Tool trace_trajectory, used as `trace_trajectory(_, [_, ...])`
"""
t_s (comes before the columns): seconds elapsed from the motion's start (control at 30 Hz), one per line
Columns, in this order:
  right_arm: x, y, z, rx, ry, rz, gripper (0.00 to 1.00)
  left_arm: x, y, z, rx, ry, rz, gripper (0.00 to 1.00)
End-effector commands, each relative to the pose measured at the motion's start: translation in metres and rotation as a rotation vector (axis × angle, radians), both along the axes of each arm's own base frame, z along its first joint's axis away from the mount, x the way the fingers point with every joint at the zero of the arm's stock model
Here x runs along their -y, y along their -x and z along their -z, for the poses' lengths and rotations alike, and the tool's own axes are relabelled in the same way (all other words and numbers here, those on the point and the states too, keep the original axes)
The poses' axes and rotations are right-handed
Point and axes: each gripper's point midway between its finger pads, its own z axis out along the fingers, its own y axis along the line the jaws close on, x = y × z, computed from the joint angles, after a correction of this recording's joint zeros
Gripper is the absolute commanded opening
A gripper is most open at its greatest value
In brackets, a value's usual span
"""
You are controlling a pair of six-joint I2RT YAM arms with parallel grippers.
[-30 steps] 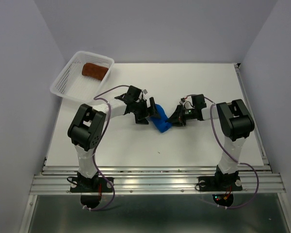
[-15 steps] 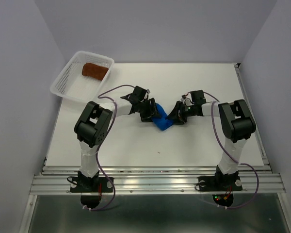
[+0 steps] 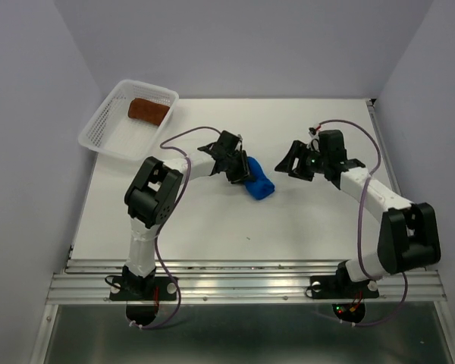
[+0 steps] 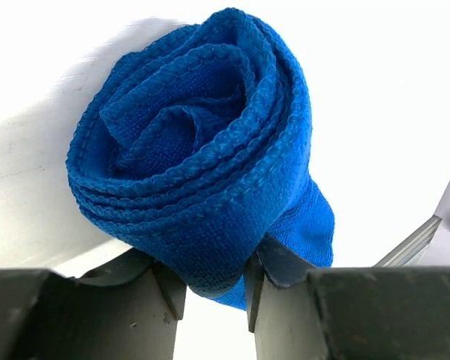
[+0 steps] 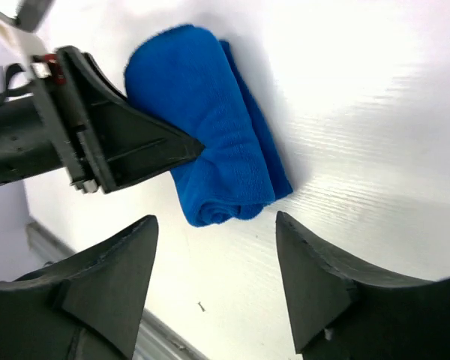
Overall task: Roll the towels
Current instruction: Place the rolled towel into the container
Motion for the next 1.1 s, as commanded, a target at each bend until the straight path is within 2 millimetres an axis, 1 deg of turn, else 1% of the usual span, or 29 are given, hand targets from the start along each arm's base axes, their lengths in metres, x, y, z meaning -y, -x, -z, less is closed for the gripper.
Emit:
trace_trajectory(0.0, [0.032,-0.006,-0.027,0.134,0.118,0.136,0.75,-0.015,-0.022,-0.025,0.13,-0.041,-0.021,0.0])
trace_trajectory(0.03, [0.035,-0.005,-0.032,0.155,0.128,0.153,0.82,-0.018,-0.028,-0.036,0.164,-0.031,-0.029,0.0])
trace_trajectory(0.07, [0.038,-0.002,-0.044,0.194,0.127,0.158,1.0,-0.018,-0.037,-0.066,0.256,0.005,-0.022,0.0])
trace_trajectory(0.1, [0.039,0.0,-0.049,0.215,0.131,0.162,1.0,-0.02,-0.04,-0.082,0.299,0.03,-0.013,0.0])
trace_trajectory(0.13, [0.043,0.0,-0.052,0.229,0.141,0.173,1.0,-0.028,-0.046,-0.093,0.333,0.042,-0.021,0.0])
trace_trajectory(0.17, [0.044,0.002,-0.056,0.244,0.144,0.175,1.0,-0.034,-0.051,-0.12,0.4,0.071,-0.02,0.0])
trace_trajectory(0.2, [0.046,0.003,-0.062,0.268,0.146,0.184,1.0,-0.041,-0.054,-0.131,0.437,0.072,-0.015,0.0])
trace_trajectory(0.23, [0.047,0.005,-0.066,0.28,0.148,0.187,1.0,-0.058,-0.065,-0.142,0.471,0.07,-0.036,0.0])
trace_trajectory(0.27, [0.048,0.006,-0.068,0.291,0.148,0.185,1.0,-0.07,-0.072,-0.153,0.498,0.068,-0.054,0.0])
trace_trajectory(0.33, [0.052,0.007,-0.075,0.321,0.161,0.203,1.0,-0.09,-0.081,-0.183,0.593,0.083,-0.053,0.0])
trace_trajectory(0.37, [0.055,0.007,-0.077,0.328,0.17,0.211,1.0,-0.114,-0.092,-0.196,0.626,0.079,-0.085,0.0])
trace_trajectory(0.4, [0.057,0.007,-0.078,0.336,0.179,0.219,1.0,-0.124,-0.094,-0.201,0.642,0.078,-0.069,0.0])
trace_trajectory(0.43, [0.06,0.007,-0.079,0.347,0.192,0.225,1.0,-0.135,-0.101,-0.22,0.693,0.073,-0.06,0.0])
trace_trajectory(0.47, [0.06,0.006,-0.078,0.347,0.198,0.227,1.0,-0.159,-0.11,-0.225,0.705,0.041,-0.096,0.0])
trace_trajectory(0.5, [0.061,0.005,-0.078,0.349,0.201,0.227,1.0,-0.169,-0.116,-0.241,0.735,0.031,-0.102,0.0])
trace_trajectory(0.57, [0.059,0.004,-0.075,0.337,0.2,0.217,1.0,-0.197,-0.133,-0.252,0.764,-0.02,-0.15,0.0])
trace_trajectory(0.6, [0.058,0.003,-0.074,0.335,0.198,0.208,1.0,-0.209,-0.136,-0.252,0.749,-0.041,-0.162,0.0])
trace_trajectory(0.63, [0.055,0.003,-0.075,0.334,0.192,0.198,1.0,-0.234,-0.145,-0.26,0.763,-0.058,-0.203,0.0])
trace_trajectory(0.67, [0.055,0.003,-0.075,0.333,0.191,0.193,1.0,-0.245,-0.154,-0.269,0.783,-0.064,-0.221,0.0])
trace_trajectory(0.7, [0.054,0.001,-0.073,0.327,0.193,0.188,1.0,-0.261,-0.157,-0.27,0.784,-0.066,-0.207,0.0])
trace_trajectory(0.73, [0.053,0.001,-0.073,0.324,0.193,0.184,1.0,-0.278,-0.164,-0.287,0.818,-0.076,-0.225,0.0])
trace_trajectory(0.77, [0.053,0.0,-0.074,0.327,0.194,0.181,1.0,-0.288,-0.173,-0.276,0.781,-0.089,-0.236,0.0])
trace_trajectory(0.8, [0.053,-0.001,-0.072,0.322,0.198,0.179,1.0,-0.297,-0.172,-0.265,0.724,-0.096,-0.234,0.0])
trace_trajectory(0.83, [0.053,-0.002,-0.072,0.321,0.203,0.179,1.0,-0.311,-0.177,-0.282,0.768,-0.108,-0.214,0.0])
trace_trajectory(0.87, [0.054,-0.002,-0.07,0.315,0.205,0.179,1.0,-0.319,-0.185,-0.266,0.724,-0.112,-0.222,0.0])
trace_trajectory(0.93, [0.054,-0.004,-0.066,0.301,0.214,0.183,1.0,-0.331,-0.189,-0.26,0.688,-0.089,-0.248,0.0])
trace_trajectory(0.97, [0.054,-0.006,-0.065,0.297,0.217,0.184,1.0,-0.347,-0.197,-0.254,0.684,-0.072,-0.28,0.0])
trace_trajectory(1.03, [0.052,-0.009,-0.061,0.279,0.214,0.172,1.0,-0.352,-0.202,-0.245,0.647,0.019,-0.316,0.0])
trace_trajectory(1.07, [0.051,-0.009,-0.061,0.274,0.213,0.167,1.0,-0.36,-0.207,-0.236,0.633,0.039,-0.333,0.0])
